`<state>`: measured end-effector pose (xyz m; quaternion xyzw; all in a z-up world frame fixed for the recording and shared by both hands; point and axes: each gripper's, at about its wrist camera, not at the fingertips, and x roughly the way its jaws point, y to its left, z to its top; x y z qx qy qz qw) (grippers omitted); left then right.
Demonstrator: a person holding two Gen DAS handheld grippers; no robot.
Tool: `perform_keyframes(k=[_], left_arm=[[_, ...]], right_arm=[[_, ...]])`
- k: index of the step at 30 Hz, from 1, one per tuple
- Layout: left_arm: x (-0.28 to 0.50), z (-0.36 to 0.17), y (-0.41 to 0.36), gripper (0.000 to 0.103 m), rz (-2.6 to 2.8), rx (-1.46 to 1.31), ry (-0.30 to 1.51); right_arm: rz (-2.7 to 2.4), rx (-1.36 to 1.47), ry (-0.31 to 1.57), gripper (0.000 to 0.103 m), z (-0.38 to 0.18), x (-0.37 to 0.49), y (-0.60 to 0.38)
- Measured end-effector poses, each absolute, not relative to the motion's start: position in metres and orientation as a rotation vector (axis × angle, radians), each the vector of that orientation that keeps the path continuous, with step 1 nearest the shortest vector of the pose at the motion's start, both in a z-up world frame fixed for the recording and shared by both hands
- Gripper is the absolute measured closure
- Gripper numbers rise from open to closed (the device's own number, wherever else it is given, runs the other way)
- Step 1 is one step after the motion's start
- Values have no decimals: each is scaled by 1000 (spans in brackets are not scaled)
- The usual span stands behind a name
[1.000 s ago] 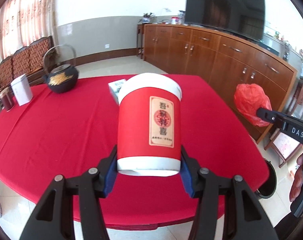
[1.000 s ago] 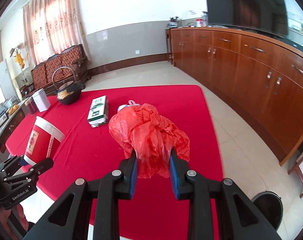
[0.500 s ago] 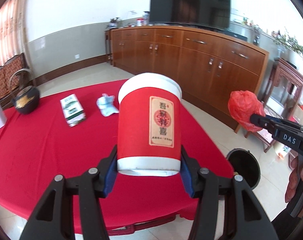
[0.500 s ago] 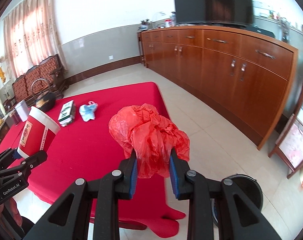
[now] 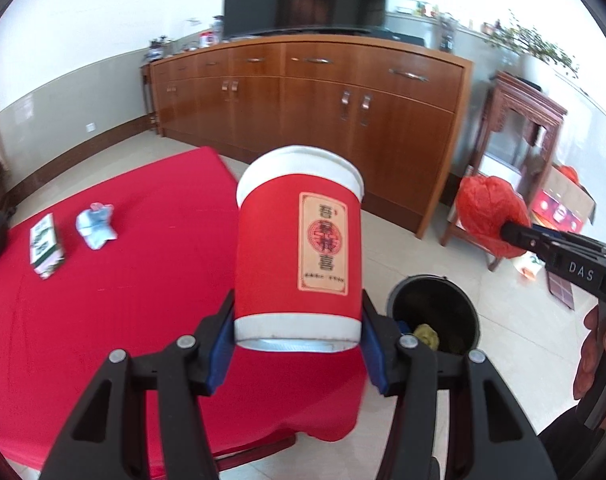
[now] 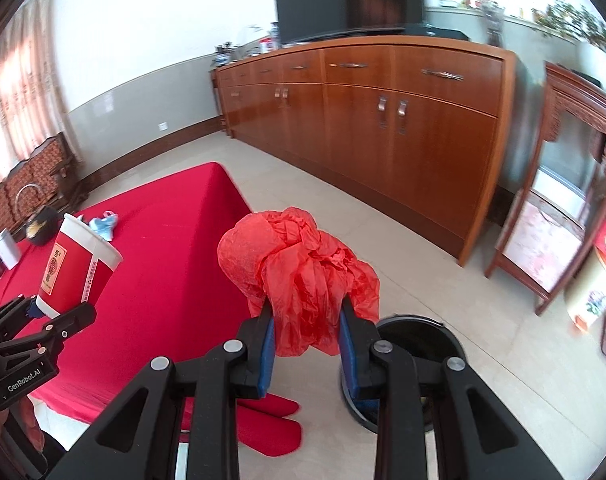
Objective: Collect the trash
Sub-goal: 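Carry the red paper cup and red bag over the black bin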
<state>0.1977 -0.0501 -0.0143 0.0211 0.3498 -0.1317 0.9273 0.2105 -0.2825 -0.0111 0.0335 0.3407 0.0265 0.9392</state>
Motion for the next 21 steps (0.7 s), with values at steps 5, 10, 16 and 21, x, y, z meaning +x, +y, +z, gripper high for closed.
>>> perform_keyframes(k=[5, 10, 16, 21], left_arm=[[200, -24, -84, 47, -329, 73, 737], [205, -35, -119, 47, -388, 98, 761], [209, -51, -152, 47, -440, 133, 798], [212, -66, -178, 47, -478, 158, 837]], right_arm=[[-1, 85, 711, 73, -19, 199, -321], [-38, 94, 735, 73, -30, 192, -355], [-64, 72, 773, 73, -45, 187, -387], [-71, 64, 821, 73, -64, 190, -409]])
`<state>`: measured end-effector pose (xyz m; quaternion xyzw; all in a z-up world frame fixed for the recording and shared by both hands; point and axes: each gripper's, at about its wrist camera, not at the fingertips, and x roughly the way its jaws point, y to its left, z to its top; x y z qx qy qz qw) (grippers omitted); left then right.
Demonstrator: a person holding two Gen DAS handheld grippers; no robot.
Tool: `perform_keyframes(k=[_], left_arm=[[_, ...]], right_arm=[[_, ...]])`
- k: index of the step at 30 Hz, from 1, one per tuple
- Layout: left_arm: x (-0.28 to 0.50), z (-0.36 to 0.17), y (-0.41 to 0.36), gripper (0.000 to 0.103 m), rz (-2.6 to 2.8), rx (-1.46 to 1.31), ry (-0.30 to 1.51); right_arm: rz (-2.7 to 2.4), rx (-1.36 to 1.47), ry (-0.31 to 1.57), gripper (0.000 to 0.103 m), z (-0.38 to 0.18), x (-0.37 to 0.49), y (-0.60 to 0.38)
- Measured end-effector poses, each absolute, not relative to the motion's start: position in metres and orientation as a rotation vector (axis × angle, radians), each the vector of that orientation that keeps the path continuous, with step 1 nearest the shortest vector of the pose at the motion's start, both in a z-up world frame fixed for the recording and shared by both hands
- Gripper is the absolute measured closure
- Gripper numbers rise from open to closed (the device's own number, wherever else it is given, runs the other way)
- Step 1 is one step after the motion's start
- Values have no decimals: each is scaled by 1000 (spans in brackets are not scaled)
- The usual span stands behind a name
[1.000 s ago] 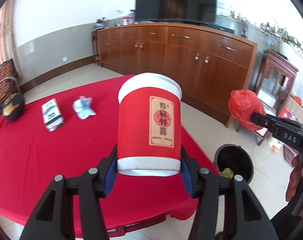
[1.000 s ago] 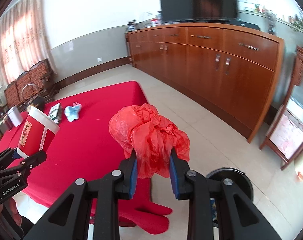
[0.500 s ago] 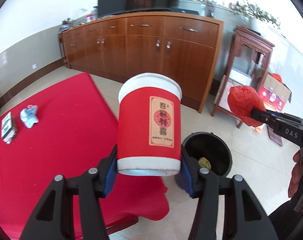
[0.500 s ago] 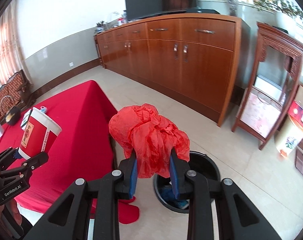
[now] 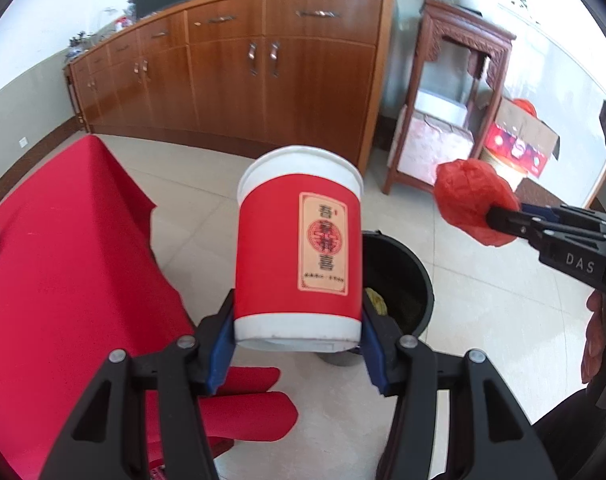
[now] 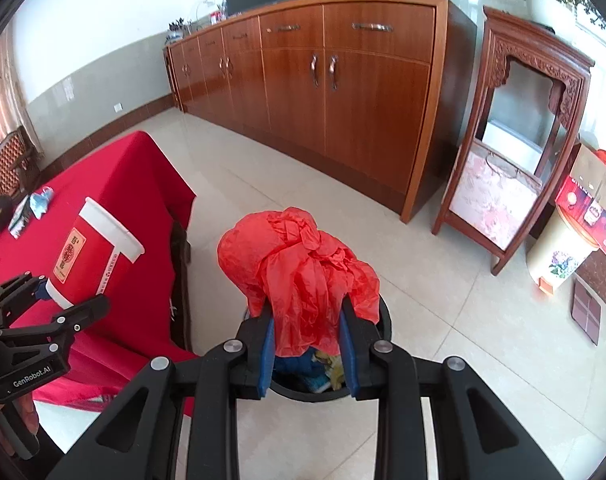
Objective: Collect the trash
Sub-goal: 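Carry the red paper cup and red bag over the black bin, then open both tools to drop the cup and bag into the bin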
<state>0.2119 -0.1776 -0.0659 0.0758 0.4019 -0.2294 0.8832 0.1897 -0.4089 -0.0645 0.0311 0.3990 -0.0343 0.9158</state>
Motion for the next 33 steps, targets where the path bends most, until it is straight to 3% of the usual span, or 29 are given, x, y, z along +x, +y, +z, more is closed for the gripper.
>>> perform_keyframes(k=[33], left_arm=[[273, -208, -269, 44, -613, 216, 1167]], right_arm=[[64, 60, 1192, 72, -256, 281, -473]])
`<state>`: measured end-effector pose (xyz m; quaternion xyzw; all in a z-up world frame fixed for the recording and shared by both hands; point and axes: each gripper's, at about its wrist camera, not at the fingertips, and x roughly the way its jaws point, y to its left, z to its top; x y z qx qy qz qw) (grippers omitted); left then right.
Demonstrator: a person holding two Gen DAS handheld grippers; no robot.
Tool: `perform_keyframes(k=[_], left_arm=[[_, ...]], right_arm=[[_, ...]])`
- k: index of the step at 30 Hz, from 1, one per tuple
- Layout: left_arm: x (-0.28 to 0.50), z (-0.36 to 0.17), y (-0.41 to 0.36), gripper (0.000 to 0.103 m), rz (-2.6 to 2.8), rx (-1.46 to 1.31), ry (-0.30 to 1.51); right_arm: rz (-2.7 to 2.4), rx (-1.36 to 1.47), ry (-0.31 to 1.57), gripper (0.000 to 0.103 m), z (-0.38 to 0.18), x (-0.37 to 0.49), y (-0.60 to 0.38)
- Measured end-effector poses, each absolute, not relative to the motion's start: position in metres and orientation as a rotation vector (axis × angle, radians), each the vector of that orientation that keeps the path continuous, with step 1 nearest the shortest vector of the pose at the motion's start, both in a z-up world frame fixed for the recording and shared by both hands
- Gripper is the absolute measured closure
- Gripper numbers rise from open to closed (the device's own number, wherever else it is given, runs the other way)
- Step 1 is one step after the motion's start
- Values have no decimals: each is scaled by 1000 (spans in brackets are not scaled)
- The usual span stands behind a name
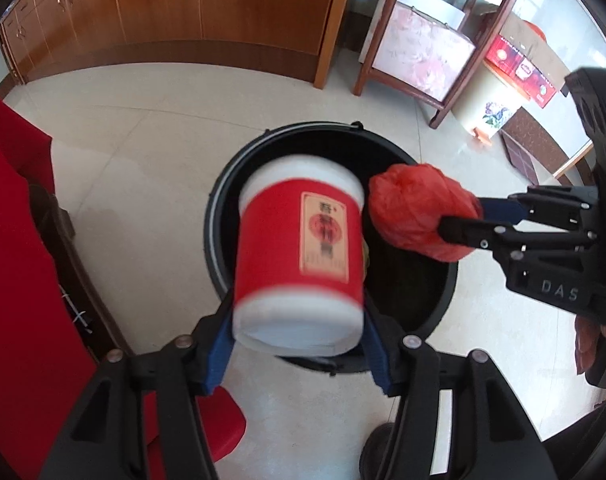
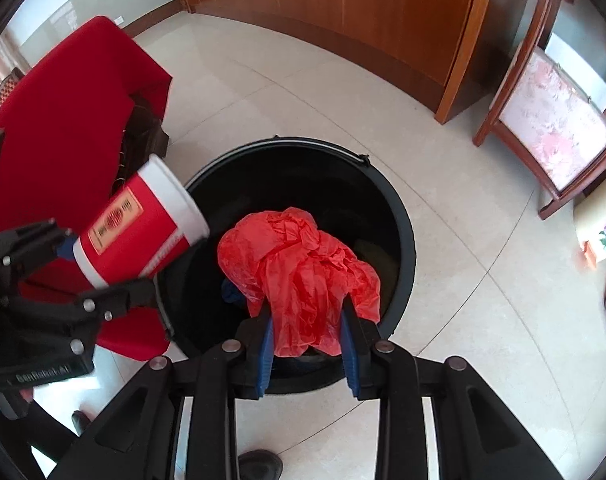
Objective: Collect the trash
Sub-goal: 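Open both tools to drop the cup and bag into the bin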
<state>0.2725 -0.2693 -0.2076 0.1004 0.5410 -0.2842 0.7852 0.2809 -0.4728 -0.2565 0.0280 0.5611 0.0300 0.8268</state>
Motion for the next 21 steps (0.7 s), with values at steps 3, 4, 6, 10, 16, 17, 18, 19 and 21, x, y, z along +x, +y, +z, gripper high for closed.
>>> perform_keyframes(k=[3, 4, 6, 10, 16, 17, 18, 19, 21], left_arm=[[278, -217, -276, 30, -605, 213, 1177], [278, -217, -275, 23, -589, 215, 1170], [277, -213, -272, 13, -578, 203, 1145], [275, -209, -261, 5, -522, 212, 1139], [268, -193, -242, 0, -434, 234, 1102], [267, -190, -240, 0, -429, 237, 1096], [266, -187, -238, 0, -427, 238, 1089], [265, -183, -237, 0, -425, 240, 1084], [263, -178, -235, 0, -424, 247, 1074]], right_arm=[[75, 103, 1254, 53, -272, 288, -477], [68, 105, 1271, 41, -277, 288, -478], [22, 93, 1247, 1, -278, 285, -483], [-69, 141, 1222, 1, -271, 279, -506], [-135, 208, 1212, 0, -262, 270, -521], [-148, 200, 1206, 0, -259, 268, -519], [-148, 198, 1200, 0, -257, 267, -518], [-148, 197, 1193, 0, -255, 266, -517], [-147, 188, 1177, 0, -248, 262, -512]])
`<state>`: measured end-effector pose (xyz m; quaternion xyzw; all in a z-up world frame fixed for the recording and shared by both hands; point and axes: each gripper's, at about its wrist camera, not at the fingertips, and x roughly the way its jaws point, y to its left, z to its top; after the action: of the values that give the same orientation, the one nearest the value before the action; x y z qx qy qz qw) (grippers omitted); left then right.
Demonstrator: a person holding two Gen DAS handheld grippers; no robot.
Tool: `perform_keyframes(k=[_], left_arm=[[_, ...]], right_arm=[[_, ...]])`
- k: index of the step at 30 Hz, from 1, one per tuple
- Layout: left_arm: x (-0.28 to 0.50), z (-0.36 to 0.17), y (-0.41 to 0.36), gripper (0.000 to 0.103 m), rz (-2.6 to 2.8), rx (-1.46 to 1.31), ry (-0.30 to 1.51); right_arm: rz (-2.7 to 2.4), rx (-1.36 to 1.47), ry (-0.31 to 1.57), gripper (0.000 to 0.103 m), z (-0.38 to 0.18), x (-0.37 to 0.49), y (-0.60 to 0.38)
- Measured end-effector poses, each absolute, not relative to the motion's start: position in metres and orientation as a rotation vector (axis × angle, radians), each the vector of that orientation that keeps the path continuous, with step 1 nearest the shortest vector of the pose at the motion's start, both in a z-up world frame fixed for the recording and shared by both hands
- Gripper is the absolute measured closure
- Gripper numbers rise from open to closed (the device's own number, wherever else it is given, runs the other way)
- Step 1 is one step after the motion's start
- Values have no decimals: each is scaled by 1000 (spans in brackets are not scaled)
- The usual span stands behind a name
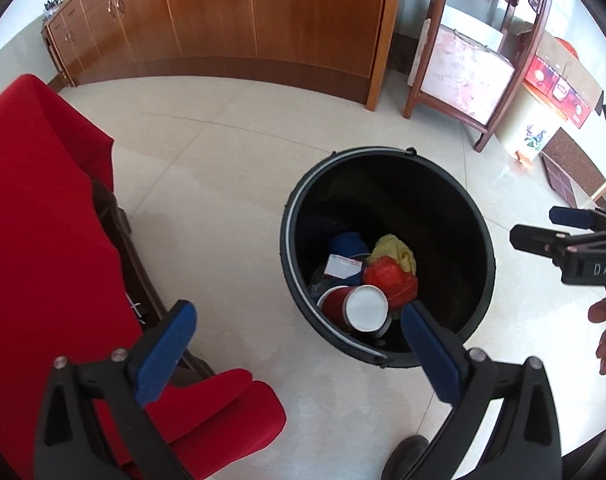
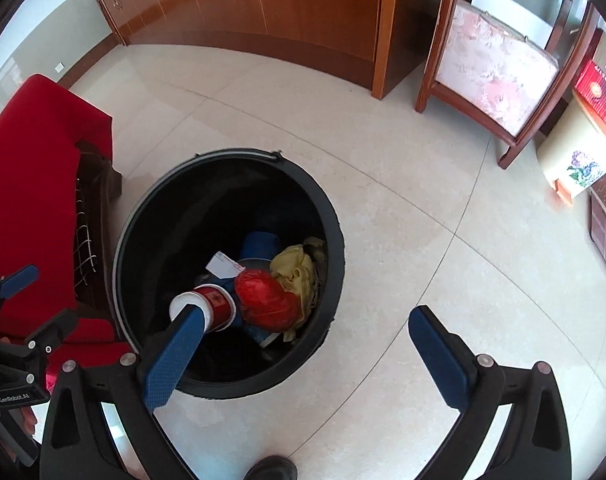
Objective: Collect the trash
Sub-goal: 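Open both tools to drop the cup and bag into the bin, then move both open tools back toward the table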
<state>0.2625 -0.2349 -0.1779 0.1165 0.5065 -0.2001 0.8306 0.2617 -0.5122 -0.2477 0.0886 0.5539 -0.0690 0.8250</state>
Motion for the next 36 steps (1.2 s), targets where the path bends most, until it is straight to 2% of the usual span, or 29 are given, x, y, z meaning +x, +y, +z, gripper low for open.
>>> perform_keyframes(k=[14, 22, 36], left_arm=[[241, -140, -226, 0, -430, 276, 1009], [224, -112, -210, 0, -410, 252, 937], [195, -56, -144, 0, -332, 171, 785]], right_arm=[[-165, 194, 1098, 0, -212, 236, -494], [-161, 190, 992, 0, -177, 217, -470], [-84, 120, 885, 0, -118, 192, -408]])
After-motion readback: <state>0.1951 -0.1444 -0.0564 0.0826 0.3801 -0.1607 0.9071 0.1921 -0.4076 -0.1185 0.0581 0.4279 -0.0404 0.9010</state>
